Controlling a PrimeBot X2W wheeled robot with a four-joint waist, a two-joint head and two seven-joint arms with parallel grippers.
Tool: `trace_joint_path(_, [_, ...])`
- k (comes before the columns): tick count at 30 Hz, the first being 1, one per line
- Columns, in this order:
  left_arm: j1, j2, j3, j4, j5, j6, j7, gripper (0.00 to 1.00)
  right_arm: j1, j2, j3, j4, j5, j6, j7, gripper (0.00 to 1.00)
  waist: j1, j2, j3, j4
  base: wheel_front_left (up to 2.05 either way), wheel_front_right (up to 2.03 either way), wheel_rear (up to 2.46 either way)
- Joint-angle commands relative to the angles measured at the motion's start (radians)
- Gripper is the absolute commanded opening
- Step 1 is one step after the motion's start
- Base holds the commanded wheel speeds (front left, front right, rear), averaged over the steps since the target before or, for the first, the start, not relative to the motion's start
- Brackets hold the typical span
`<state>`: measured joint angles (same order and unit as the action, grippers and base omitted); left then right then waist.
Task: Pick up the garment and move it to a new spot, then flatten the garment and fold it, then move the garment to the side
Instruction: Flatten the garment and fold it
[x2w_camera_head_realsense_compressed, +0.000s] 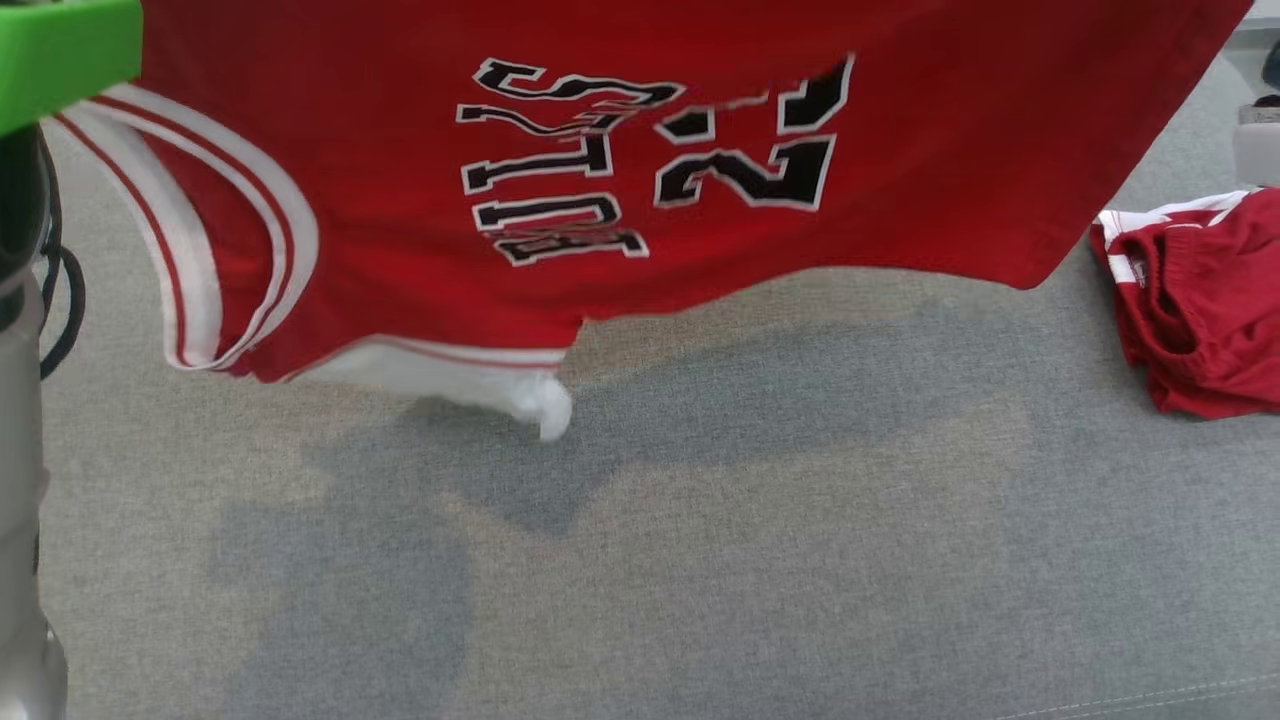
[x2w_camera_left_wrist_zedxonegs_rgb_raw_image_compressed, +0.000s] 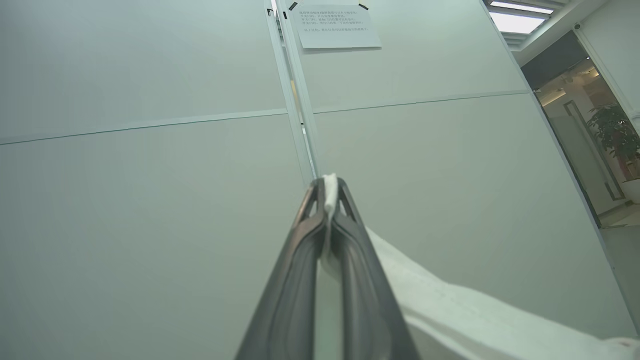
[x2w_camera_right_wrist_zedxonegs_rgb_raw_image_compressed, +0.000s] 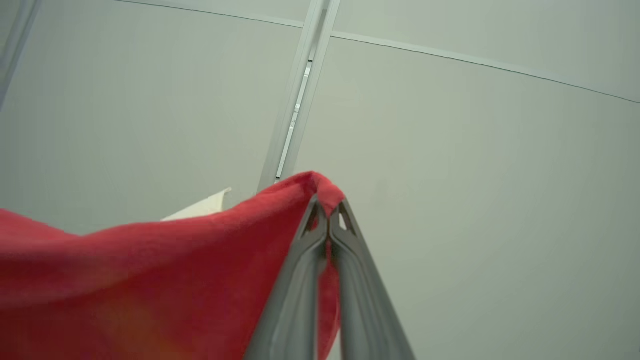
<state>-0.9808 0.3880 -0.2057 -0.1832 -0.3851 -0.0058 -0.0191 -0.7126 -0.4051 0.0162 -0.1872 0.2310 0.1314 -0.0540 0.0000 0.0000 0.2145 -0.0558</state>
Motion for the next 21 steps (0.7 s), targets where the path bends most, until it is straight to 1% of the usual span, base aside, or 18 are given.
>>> trace_joint_path(1, [-0.024,-0.006,-0.008,0.025,-0.002,-0.008,-0.001,0.0,-0.019,-0.006,0.017,0.02,0.013,-0.001,0.005,0.0,0.0,0.0,-0.004,-0.005,0.0,0.0,0.0])
trace_joint_path(6, [-0.079,-0.017,-0.025,0.131,-0.021,-0.038,-0.021,0.0,-0.088,-0.004,0.059,0.111,0.056,-0.001,-0.01,0.0,0.0,0.0,0.024,-0.007,0.0,0.0,0.0])
trace_joint_path(7, [-0.118,-0.026,-0.033,0.196,-0.024,-0.051,-0.037,0.0,-0.141,-0.008,0.084,0.172,0.078,-0.001,-0.014,0.0,0.0,0.0,0.045,-0.005,0.0,0.0,0.0])
trace_joint_path(8, [-0.137,-0.029,-0.038,0.234,-0.023,-0.059,-0.047,0.0,-0.173,-0.007,0.096,0.205,0.091,-0.001,-0.02,0.0,0.0,0.0,0.056,-0.005,0.0,0.0,0.0])
trace_joint_path(13, [-0.272,-0.048,-0.057,0.464,-0.004,-0.082,-0.121,0.0,-0.37,0.01,0.171,0.399,0.122,-0.001,-0.043,0.0,0.0,0.0,0.109,-0.002,0.0,0.0,0.0])
trace_joint_path(18, [-0.433,-0.075,-0.079,0.714,0.007,-0.097,-0.152,0.0,-0.608,0.077,0.207,0.65,0.158,-0.001,-0.08,0.0,0.0,0.0,0.154,-0.006,0.0,0.0,0.0])
trace_joint_path(19, [-0.463,-0.085,-0.075,0.761,0.0,-0.098,-0.159,0.0,-0.655,0.106,0.194,0.703,0.187,-0.002,-0.095,0.0,0.0,0.0,0.157,-0.006,0.0,0.0,0.0])
trace_joint_path(20, [-0.463,-0.085,-0.075,0.761,0.0,-0.098,-0.159,0.0,-0.655,0.106,0.194,0.703,0.187,-0.002,-0.095,0.0,0.0,0.0,0.157,-0.006,0.0,0.0,0.0])
trace_joint_path(21, [-0.491,-0.097,-0.063,0.808,-0.02,-0.096,-0.164,0.0,-0.701,0.121,0.19,0.753,0.189,-0.001,-0.106,0.0,0.0,0.0,0.161,-0.006,0.0,0.0,0.0])
